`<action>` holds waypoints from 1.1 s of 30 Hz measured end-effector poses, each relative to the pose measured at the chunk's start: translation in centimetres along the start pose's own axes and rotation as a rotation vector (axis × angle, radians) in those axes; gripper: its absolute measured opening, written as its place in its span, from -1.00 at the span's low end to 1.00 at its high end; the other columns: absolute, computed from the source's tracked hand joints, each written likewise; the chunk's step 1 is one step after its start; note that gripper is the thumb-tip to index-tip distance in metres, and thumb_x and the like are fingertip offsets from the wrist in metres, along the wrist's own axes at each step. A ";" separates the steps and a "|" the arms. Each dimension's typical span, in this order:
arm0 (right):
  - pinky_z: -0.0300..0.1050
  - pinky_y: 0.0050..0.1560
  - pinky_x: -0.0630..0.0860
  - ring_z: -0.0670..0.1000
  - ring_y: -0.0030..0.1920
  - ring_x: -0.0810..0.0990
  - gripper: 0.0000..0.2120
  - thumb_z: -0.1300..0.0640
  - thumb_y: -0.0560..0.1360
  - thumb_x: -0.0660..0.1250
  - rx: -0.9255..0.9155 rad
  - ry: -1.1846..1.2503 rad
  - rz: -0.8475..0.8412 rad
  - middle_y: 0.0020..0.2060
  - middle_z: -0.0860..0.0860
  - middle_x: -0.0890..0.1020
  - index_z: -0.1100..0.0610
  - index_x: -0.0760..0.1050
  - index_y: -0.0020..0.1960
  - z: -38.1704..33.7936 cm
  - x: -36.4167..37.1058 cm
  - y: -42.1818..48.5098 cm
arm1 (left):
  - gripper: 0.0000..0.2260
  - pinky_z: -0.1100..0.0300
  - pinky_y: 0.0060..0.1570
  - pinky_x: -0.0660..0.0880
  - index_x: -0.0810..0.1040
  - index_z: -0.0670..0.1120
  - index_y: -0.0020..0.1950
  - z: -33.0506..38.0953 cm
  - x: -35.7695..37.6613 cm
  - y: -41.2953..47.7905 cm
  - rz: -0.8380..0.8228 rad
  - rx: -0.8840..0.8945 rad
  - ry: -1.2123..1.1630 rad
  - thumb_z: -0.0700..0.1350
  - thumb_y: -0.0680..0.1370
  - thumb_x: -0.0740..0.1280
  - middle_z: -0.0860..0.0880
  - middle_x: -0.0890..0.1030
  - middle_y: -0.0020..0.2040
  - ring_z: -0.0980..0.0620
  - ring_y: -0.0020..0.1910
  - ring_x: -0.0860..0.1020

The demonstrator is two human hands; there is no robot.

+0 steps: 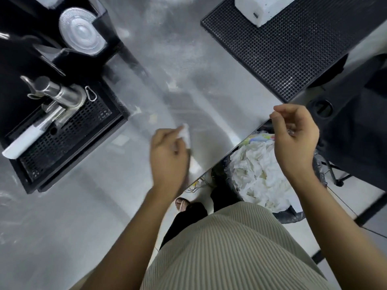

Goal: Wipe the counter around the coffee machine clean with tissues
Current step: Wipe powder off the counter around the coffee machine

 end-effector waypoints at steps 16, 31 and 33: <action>0.02 -0.04 0.56 -0.07 -0.11 0.59 -0.92 0.18 0.57 0.30 0.022 -0.003 0.032 -0.15 -0.12 0.61 0.13 0.56 0.04 0.9 -1.1 -0.2 | -0.70 0.11 -0.09 0.51 0.62 -0.24 0.15 7.5 7.2 -3.3 -0.240 0.269 -0.141 -0.41 0.48 0.26 -0.11 0.52 -0.07 -0.08 -0.09 0.53; 0.22 -0.04 0.58 0.07 -0.09 0.61 -0.92 0.15 0.56 0.30 0.049 0.046 0.075 -0.15 -0.09 0.61 0.09 0.56 0.02 3.0 -2.7 -0.4 | -0.74 0.14 -0.11 0.50 0.62 -0.26 0.12 8.1 9.1 -2.4 -0.333 0.353 0.009 -0.41 0.47 0.31 -0.13 0.53 -0.13 -0.10 -0.13 0.53; 0.21 -0.03 0.58 0.03 -0.10 0.60 -0.92 0.15 0.56 0.30 0.040 0.046 0.072 -0.15 -0.09 0.61 0.09 0.56 0.02 2.8 -2.6 -0.5 | -0.74 0.09 -0.10 0.53 0.62 -0.25 0.14 9.1 10.0 -1.6 -0.367 0.396 -0.045 -0.40 0.49 0.31 -0.12 0.53 -0.13 -0.06 -0.13 0.53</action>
Point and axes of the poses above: each hand's wrist, its own y-axis towards the middle knuckle, its own x-axis out of the palm, z = x × y, the point moved 7 cm from there along y, towards the middle knuckle
